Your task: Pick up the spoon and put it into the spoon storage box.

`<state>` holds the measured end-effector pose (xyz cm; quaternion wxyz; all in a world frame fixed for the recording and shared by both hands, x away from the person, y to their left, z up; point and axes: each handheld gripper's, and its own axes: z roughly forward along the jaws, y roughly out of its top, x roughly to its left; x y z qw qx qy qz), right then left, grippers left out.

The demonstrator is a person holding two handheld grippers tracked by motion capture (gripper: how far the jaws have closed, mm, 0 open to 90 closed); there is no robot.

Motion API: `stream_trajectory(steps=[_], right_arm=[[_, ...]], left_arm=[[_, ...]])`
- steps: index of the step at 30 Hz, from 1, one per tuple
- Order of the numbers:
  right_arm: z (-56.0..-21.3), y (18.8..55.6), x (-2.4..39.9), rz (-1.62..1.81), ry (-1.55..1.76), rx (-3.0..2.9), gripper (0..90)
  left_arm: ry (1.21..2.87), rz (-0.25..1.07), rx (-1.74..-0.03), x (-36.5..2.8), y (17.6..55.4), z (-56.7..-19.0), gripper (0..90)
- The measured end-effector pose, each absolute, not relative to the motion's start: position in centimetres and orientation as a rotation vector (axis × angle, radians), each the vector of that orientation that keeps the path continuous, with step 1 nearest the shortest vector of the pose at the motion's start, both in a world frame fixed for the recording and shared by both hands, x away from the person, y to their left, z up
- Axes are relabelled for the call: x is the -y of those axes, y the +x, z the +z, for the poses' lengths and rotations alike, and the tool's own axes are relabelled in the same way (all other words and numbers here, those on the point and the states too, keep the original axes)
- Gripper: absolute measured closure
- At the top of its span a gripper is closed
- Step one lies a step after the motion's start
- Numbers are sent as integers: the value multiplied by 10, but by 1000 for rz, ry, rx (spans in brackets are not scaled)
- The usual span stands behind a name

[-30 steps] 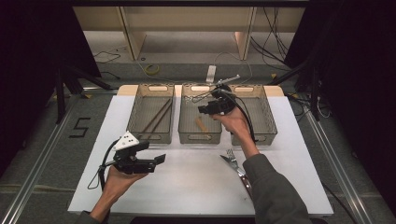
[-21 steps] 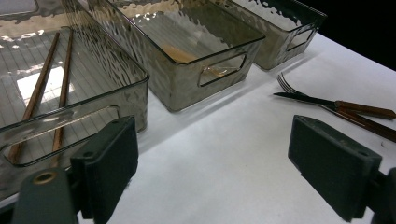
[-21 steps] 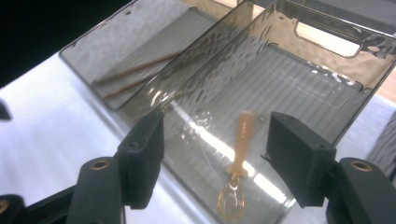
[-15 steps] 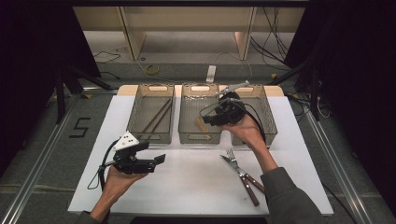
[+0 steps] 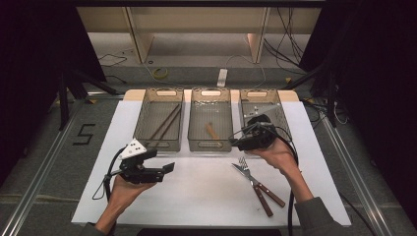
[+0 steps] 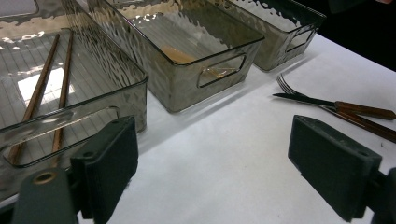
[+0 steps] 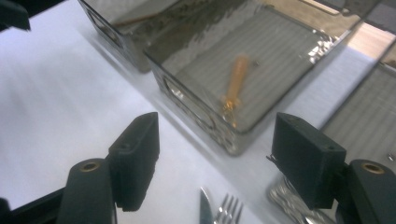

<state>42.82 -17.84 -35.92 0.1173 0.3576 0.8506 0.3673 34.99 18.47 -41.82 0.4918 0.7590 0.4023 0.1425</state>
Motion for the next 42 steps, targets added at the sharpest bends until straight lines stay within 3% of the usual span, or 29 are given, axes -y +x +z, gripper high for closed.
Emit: stream_trajectory(steps=[15,42], right_arm=[[-389,395,218,999,1086,-2538,305],[-412,371,240,865,1129,-2617,287]], left_arm=[[1844,348,-975,-184,349,-418,156],[1844,351,-981,-185,350,-417,155]])
